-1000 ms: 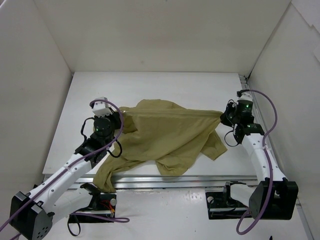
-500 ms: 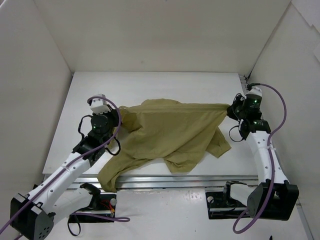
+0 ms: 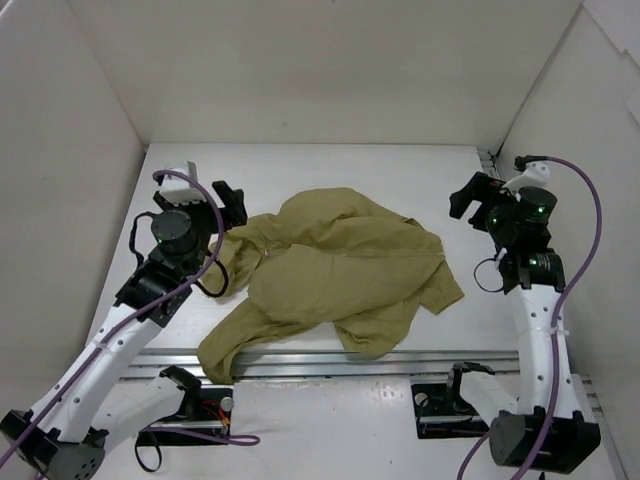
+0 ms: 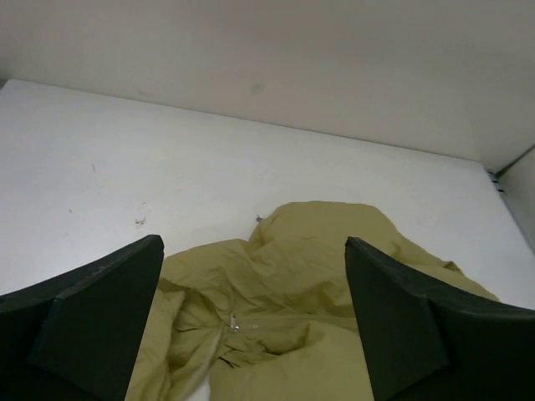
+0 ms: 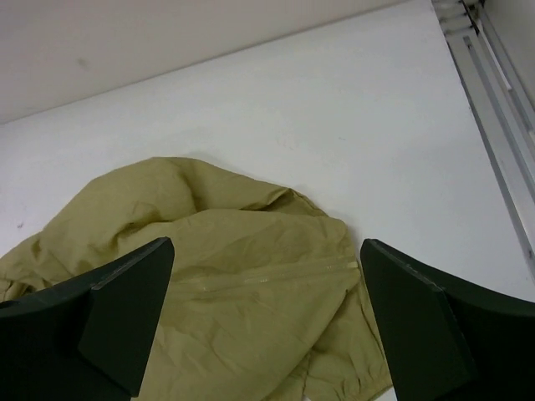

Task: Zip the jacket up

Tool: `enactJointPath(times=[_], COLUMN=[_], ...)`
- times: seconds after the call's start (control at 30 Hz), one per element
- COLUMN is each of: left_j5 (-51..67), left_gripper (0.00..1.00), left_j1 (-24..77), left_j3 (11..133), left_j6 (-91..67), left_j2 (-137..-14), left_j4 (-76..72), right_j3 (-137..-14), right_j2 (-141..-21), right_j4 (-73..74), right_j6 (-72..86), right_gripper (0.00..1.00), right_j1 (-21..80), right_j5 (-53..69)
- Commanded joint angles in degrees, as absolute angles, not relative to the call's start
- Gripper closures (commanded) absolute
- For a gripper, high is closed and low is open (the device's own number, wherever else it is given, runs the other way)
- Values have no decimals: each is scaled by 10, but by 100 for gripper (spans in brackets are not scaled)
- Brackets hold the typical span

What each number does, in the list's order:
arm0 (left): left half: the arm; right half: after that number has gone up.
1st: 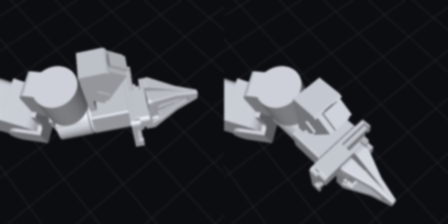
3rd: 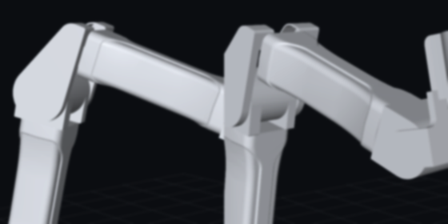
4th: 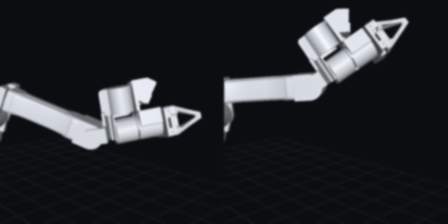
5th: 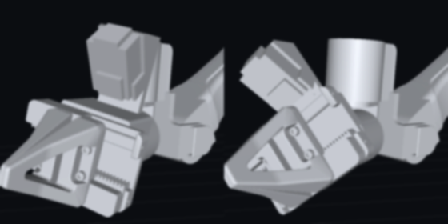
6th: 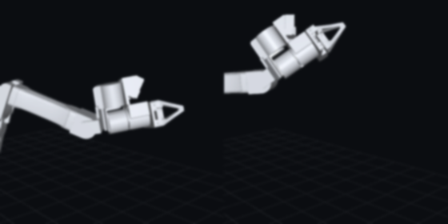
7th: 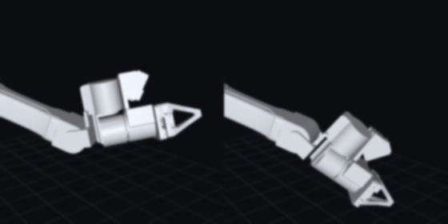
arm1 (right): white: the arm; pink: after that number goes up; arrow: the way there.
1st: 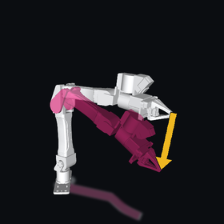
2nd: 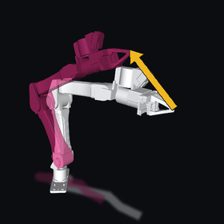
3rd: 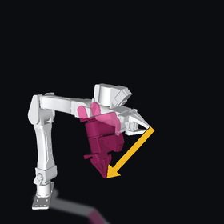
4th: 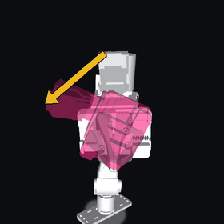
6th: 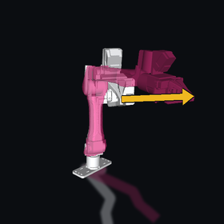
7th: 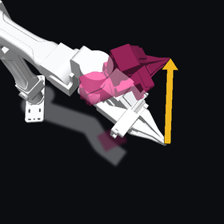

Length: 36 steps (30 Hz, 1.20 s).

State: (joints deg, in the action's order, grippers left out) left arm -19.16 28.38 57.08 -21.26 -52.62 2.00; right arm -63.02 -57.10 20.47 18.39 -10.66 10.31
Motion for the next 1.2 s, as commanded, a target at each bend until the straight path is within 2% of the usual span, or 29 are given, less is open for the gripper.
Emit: enactJointPath(times=[0.0, 0.13, 0.4, 0.6, 0.8, 1.0, 1.17], left_j5=[-153, -135, -179, -201, -198, -107, -80], left_gripper=[11, 5, 3, 3, 3, 3, 3], left_j1=[294, 305, 305, 305, 292, 223, 191], left_j3=[630, 630, 563, 469, 469, 456, 456], left_j6=[-194, -207, -242, -244, -229, -230, -217], left_j2=[-486, -401, -180, -41, -38, -62, -82], left_j4=[97, 175, 340, 349, 366, 345, 345], right_j3=[-661, -644, -559, -505, -465, -448, -445], right_j2=[-511, -440, -308, -204, -135, -117, -110], right_j4=[210, 228, 250, 249, 250, 250, 250], right_j6=[164, 168, 221, 227, 224, 215, 212], right_gripper=[4, 2, 2, 2, 2, 2, 2], right_j1=[-109, -106, -86, -84, -80, -65, -59], right_j5=[172, 188, 189, 176, 162, 141, 138])
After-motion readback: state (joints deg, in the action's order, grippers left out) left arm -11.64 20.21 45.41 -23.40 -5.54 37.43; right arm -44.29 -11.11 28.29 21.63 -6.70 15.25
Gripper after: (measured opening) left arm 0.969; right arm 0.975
